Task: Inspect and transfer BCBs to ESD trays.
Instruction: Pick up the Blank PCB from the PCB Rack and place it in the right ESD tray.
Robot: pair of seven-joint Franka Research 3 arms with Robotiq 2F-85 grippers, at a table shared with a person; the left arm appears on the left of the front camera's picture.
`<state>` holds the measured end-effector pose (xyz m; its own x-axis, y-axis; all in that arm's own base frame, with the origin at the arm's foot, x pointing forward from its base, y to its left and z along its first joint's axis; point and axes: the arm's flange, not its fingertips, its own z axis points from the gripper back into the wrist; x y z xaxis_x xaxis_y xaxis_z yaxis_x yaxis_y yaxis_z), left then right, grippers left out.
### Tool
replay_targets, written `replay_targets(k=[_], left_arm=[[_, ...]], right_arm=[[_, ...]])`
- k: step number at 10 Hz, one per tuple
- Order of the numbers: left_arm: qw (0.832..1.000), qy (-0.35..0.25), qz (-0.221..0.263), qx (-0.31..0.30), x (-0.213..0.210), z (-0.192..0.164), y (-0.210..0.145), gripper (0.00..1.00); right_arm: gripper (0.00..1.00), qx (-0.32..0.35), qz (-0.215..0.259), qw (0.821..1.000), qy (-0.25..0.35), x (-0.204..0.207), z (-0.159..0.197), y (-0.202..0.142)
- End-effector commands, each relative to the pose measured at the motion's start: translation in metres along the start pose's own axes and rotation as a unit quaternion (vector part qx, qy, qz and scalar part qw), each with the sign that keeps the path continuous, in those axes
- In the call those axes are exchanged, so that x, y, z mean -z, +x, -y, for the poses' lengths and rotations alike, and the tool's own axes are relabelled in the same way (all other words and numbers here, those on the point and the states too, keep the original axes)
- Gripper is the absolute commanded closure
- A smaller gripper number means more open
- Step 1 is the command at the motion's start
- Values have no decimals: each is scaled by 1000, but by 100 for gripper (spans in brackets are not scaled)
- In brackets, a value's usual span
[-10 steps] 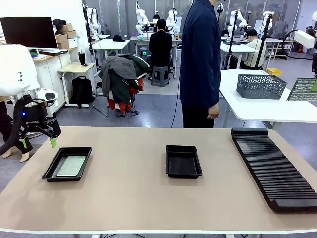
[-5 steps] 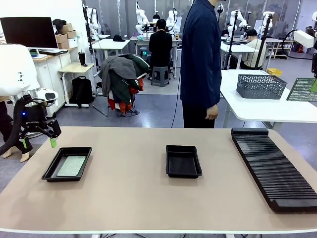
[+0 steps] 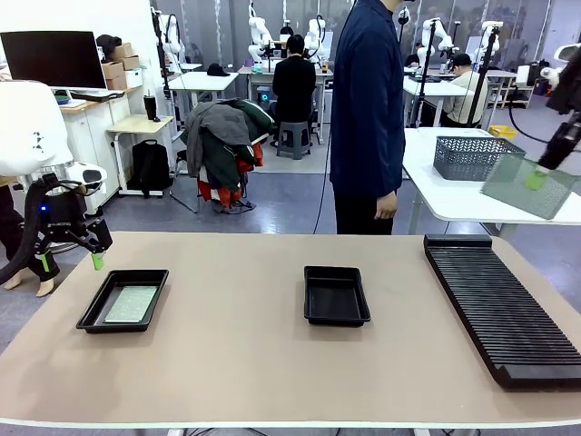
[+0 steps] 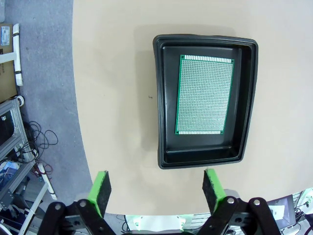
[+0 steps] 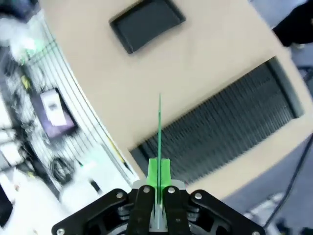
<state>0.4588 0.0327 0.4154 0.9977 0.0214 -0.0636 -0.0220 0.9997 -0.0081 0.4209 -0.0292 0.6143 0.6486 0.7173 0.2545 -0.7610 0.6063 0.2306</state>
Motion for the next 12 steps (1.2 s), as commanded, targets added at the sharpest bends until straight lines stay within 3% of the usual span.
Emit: replay_targets(k=[1,4,6,12], left_arm=[[1000,0,0,0,0,1,-1,0],[1000,0,0,0,0,1,-1,0],[1000,0,0,0,0,1,-1,0],[1000,0,0,0,0,1,-1,0]], right_arm=[[97,108,69,991,37,23,-6,10],[97,247,126,955,100,80,-14,32],[97,290,149,935,139,118,-26,54],[97,333,217,886,238,238,-47,87]])
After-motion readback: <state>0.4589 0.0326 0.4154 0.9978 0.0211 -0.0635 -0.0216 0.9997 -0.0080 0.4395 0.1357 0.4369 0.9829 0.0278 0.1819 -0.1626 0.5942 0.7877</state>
